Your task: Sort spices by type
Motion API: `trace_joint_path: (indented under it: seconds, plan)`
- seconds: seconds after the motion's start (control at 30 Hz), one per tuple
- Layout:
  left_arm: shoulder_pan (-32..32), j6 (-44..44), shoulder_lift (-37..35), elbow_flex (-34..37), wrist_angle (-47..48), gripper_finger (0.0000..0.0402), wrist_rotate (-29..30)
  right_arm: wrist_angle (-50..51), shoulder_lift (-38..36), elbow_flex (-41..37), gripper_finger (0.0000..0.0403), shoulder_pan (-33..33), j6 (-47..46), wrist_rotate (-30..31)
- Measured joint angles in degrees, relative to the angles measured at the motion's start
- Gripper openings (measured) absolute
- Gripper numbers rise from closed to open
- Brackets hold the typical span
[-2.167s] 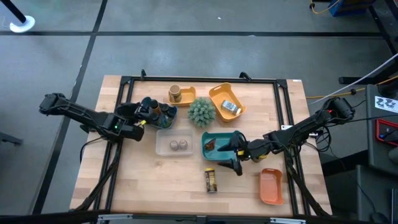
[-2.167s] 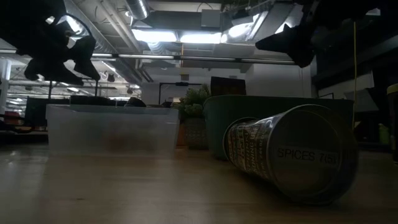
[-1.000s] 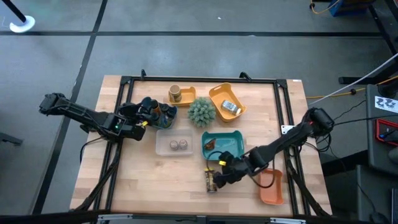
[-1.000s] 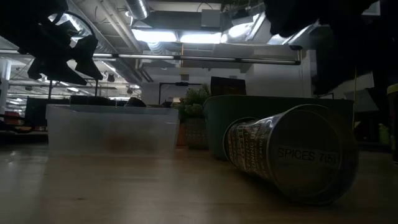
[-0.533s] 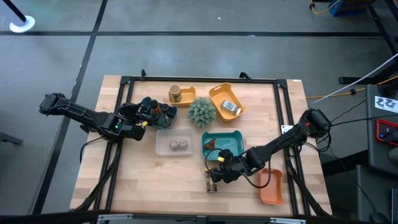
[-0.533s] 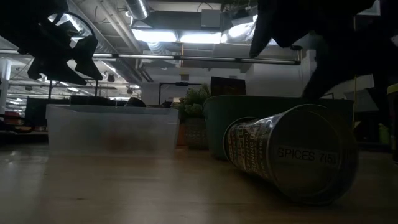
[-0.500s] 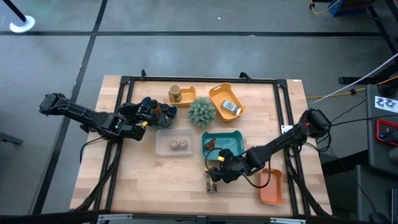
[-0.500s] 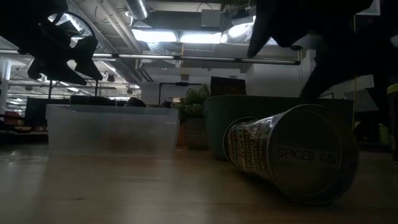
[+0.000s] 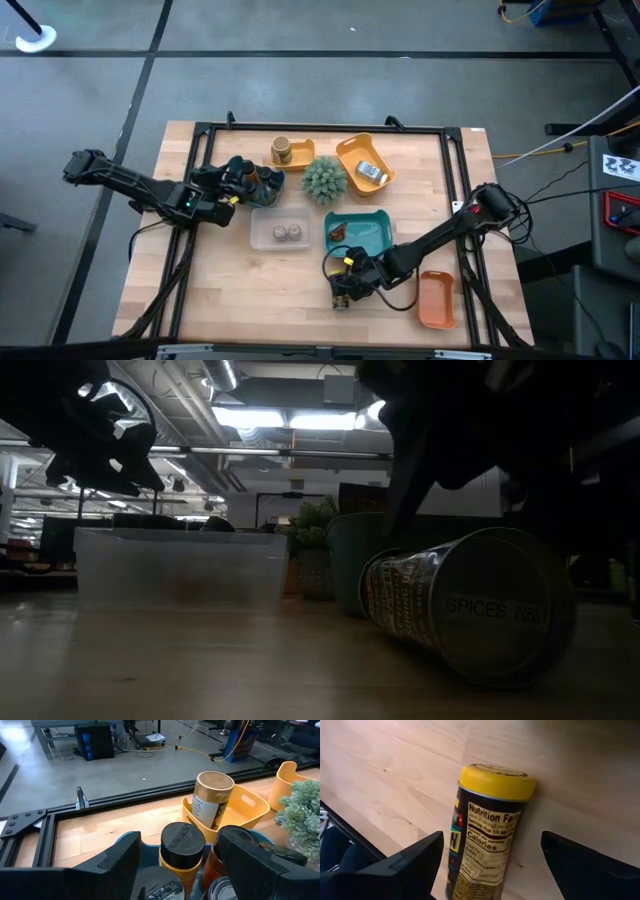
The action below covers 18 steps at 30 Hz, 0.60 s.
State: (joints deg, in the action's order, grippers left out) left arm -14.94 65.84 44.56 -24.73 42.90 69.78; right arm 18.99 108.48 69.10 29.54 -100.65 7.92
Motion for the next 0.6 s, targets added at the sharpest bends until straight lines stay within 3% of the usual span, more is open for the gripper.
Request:
trace_joint_path:
  seconds: [0.27,0.6]
  plan:
    - [0.0,1.3,2.0,0.0,0.0,0.0251,0.5,-0.2,0.4,0.0,0.0335,-0.3,3.5,1.1]
    - [0.0,2.3,5.3,0.0,-0.1,0.0251,0.5,-1.5,3.4,0.1,0.0334,-1.7,4.9,-1.9]
